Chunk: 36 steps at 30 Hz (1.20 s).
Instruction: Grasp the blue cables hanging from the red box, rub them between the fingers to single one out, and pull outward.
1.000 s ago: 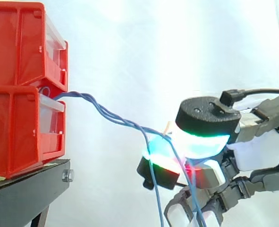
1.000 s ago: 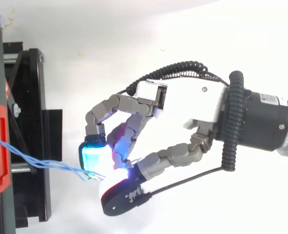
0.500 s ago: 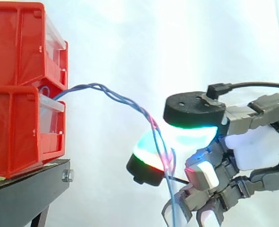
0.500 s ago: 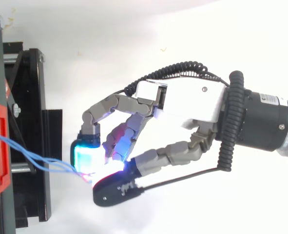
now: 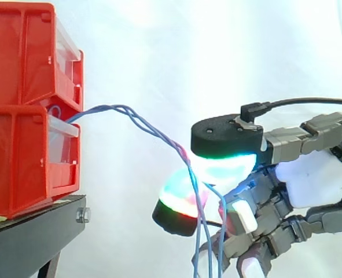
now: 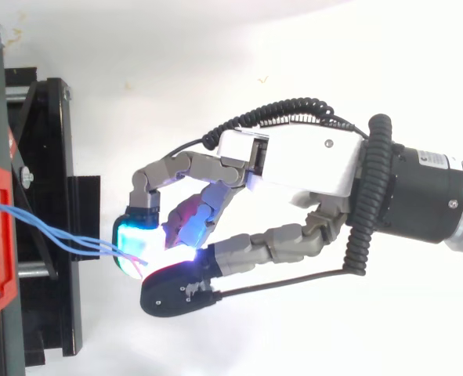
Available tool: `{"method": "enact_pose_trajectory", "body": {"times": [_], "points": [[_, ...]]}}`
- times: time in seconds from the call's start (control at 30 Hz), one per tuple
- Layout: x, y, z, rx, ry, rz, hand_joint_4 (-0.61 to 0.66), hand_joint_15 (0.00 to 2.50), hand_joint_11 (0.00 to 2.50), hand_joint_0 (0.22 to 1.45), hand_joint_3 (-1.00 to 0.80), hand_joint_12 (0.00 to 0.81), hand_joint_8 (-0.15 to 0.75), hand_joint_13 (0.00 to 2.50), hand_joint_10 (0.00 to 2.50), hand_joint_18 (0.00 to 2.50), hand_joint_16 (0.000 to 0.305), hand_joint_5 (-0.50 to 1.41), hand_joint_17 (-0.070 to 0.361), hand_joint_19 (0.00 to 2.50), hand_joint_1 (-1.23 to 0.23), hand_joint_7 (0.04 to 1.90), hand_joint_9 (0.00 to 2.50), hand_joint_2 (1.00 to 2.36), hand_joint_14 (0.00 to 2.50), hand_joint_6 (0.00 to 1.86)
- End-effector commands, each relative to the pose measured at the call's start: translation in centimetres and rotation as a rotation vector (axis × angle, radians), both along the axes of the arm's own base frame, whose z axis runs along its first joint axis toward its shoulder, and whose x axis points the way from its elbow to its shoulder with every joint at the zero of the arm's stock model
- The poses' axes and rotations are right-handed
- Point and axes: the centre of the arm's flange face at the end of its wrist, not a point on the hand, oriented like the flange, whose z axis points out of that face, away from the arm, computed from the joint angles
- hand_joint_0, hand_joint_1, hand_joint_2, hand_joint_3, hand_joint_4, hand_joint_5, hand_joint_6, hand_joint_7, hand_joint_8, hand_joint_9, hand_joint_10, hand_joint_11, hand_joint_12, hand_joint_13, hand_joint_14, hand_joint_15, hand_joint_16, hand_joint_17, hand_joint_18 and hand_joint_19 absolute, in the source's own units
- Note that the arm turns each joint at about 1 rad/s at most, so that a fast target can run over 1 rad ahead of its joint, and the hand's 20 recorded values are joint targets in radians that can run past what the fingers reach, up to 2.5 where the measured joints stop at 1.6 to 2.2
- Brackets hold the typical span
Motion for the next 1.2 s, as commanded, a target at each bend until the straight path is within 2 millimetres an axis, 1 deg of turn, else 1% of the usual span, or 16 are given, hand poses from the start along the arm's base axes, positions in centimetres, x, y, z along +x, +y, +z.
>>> {"method": "enact_pose_trajectory", "body": {"times": [0.0, 0.03, 0.1, 0.23, 0.37, 0.47, 0.53, 0.6, 0.63, 0.67, 0.73, 0.83, 0.93, 0.97, 1.03, 1.17], "points": [[0.01, 0.00, 0.02, 0.001, -0.001, 0.000, 0.13, 0.46, 0.77, 0.59, -0.16, 0.242, 0.210, 0.76, 0.02, 0.79, 0.044, -0.13, 0.099, 0.58, -0.69, 1.04, 1.12, 1.02, 0.02, 0.79], [0.01, 0.00, 0.02, 0.001, -0.001, 0.000, 0.10, 0.47, 0.83, 0.59, -0.22, 0.228, 0.208, 0.75, 0.02, 0.77, 0.041, -0.15, 0.091, 0.60, -0.75, 1.02, 1.13, 1.02, 0.02, 0.85], [0.01, 0.11, 0.02, 0.001, -0.001, 0.001, 0.08, 0.47, 0.82, 0.60, -0.25, 0.214, 0.193, 0.75, 0.02, 0.76, 0.039, -0.15, 0.087, 0.60, -0.78, 1.00, 1.14, 1.01, 0.02, 0.89], [0.01, 0.10, 0.02, 0.000, -0.001, 0.000, 0.07, 0.47, 0.82, 0.62, -0.36, 0.189, 0.176, 0.80, 0.02, 0.79, 0.036, -0.11, 0.080, 0.59, -0.79, 1.08, 1.22, 1.01, 0.02, 0.90], [-0.03, 0.18, -0.04, -0.001, 0.001, -0.002, 0.04, 0.45, 0.80, 0.61, -0.38, 0.165, 0.153, 0.84, 0.02, 0.82, 0.034, -0.08, 0.076, 0.59, -0.77, 1.14, 1.29, 1.01, 0.02, 0.89], [-0.03, 0.18, -0.04, -0.001, 0.001, -0.002, 0.00, 0.44, 0.76, 0.60, -0.34, 0.157, 0.142, 0.86, 0.02, 0.83, 0.033, -0.06, 0.075, 0.61, -0.74, 1.14, 1.31, 1.01, 0.02, 0.88], [0.01, 0.30, 0.03, 0.000, -0.001, 0.000, -0.03, 0.44, 0.74, 0.58, -0.22, 0.164, 0.154, 0.85, 0.02, 0.84, 0.034, -0.06, 0.076, 0.60, -0.73, 1.10, 1.32, 1.02, 0.02, 0.87], [0.01, 0.30, 0.03, 0.000, -0.001, 0.000, -0.03, 0.43, 0.76, 0.57, -0.16, 0.176, 0.181, 0.86, 0.02, 0.87, 0.038, -0.05, 0.085, 0.57, -0.72, 1.09, 1.32, 1.02, 0.02, 0.86], [-0.03, 0.29, -0.04, -0.001, 0.001, 0.000, -0.01, 0.39, 0.69, 0.58, -0.14, 0.209, 0.212, 0.88, 0.02, 0.94, 0.045, -0.04, 0.101, 0.53, -0.68, 1.05, 1.33, 1.01, 0.01, 0.83], [0.01, 0.30, 0.03, 0.000, -0.001, 0.000, 0.01, 0.38, 0.68, 0.58, -0.14, 0.216, 0.212, 0.88, 0.02, 0.95, 0.047, -0.03, 0.105, 0.51, -0.66, 1.06, 1.34, 1.01, 0.02, 0.80], [0.01, 0.30, 0.03, 0.000, -0.001, 0.000, 0.07, 0.37, 0.61, 0.59, -0.13, 0.223, 0.211, 0.87, 0.02, 0.95, 0.048, -0.02, 0.109, 0.50, -0.62, 1.17, 1.31, 1.01, 0.01, 0.69], [0.01, 0.30, 0.03, 0.001, -0.001, 0.000, 0.13, 0.39, 0.63, 0.61, -0.14, 0.221, 0.207, 0.86, 0.02, 0.93, 0.047, -0.01, 0.106, 0.52, -0.60, 1.32, 1.29, 1.01, 0.01, 0.60], [0.01, 0.41, 0.03, 0.000, -0.001, 0.001, 0.17, 0.41, 0.67, 0.62, -0.15, 0.211, 0.207, 0.84, 0.02, 0.89, 0.043, -0.02, 0.098, 0.53, -0.62, 1.40, 1.27, 1.01, 0.02, 0.54], [0.01, 0.41, 0.03, 0.000, -0.001, 0.001, 0.17, 0.43, 0.69, 0.62, -0.15, 0.203, 0.194, 0.84, 0.02, 0.87, 0.042, -0.02, 0.094, 0.55, -0.63, 1.41, 1.25, 1.01, 0.02, 0.54], [0.01, 0.41, 0.03, 0.000, -0.001, 0.001, 0.15, 0.45, 0.74, 0.63, -0.16, 0.197, 0.197, 0.83, 0.02, 0.84, 0.039, -0.03, 0.088, 0.55, -0.63, 1.39, 1.23, 1.02, 0.02, 0.55], [-0.03, 0.38, -0.04, 0.000, 0.000, -0.002, 0.15, 0.49, 0.83, 0.61, -0.14, 0.215, 0.228, 0.84, 0.02, 0.83, 0.040, -0.07, 0.090, 0.57, -0.63, 1.20, 1.21, 1.02, 0.02, 0.66]]}}
